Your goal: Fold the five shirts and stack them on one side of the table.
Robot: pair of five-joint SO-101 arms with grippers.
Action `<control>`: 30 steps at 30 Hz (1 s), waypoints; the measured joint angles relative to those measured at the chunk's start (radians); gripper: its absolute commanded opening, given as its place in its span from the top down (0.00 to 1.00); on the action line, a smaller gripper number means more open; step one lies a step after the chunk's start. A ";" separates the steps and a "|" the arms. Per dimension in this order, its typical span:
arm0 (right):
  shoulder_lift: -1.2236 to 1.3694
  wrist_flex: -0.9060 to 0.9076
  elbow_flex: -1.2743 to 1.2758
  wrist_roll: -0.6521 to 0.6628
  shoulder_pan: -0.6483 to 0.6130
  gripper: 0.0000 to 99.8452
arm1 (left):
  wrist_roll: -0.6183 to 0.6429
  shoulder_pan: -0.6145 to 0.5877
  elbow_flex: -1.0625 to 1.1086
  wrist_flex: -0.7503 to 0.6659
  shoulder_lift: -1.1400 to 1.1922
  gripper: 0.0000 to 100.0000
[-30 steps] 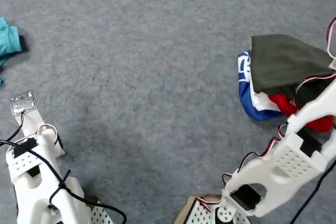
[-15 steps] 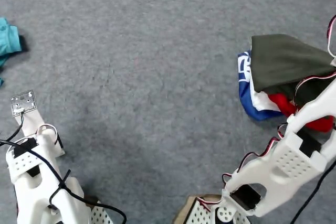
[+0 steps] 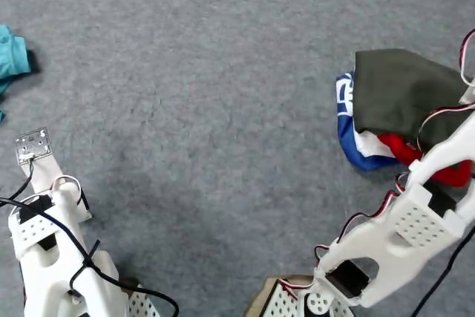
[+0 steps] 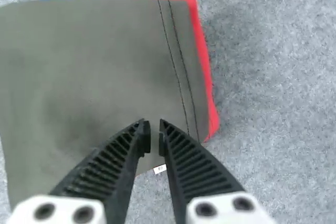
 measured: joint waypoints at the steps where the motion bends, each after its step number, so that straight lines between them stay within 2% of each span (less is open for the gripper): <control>1: 0.000 0.000 0.000 0.000 0.002 0.95 | 0.000 0.000 0.000 0.000 0.000 0.98; 6: 0.000 0.000 0.000 0.002 0.002 0.95 | 0.000 0.000 0.000 0.002 0.002 0.98; 9: -0.003 0.005 0.006 0.002 0.000 0.95 | 0.003 -0.029 -0.057 0.060 0.002 0.98; 16: -0.041 0.005 0.018 0.002 -0.127 0.95 | 0.061 -0.175 -0.480 0.287 0.081 0.86; 21: -0.091 0.005 0.097 -0.005 -0.302 0.95 | 0.077 -0.259 -0.799 0.311 0.348 0.84; 26: -0.147 0.005 0.265 -0.112 -0.526 0.95 | 0.114 -0.327 -1.117 0.319 0.747 0.79; 30: -0.150 -0.002 0.325 -0.147 -0.694 0.95 | 0.103 -0.342 -1.355 0.319 1.053 0.77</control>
